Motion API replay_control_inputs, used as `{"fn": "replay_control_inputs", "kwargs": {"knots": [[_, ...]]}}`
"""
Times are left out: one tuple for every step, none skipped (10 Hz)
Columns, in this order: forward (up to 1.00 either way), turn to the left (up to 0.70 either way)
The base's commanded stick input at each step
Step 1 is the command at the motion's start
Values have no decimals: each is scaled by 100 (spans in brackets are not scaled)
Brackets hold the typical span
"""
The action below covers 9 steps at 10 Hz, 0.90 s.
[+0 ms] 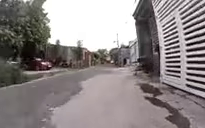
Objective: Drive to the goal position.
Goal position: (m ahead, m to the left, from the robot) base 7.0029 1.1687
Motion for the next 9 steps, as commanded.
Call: {"fn": "replay_control_inputs", "kwargs": {"knots": [[70, 0], [70, 0], [70, 0], [70, 0], [70, 0], [70, 6], [70, 13], [70, 19], [70, 26]]}}
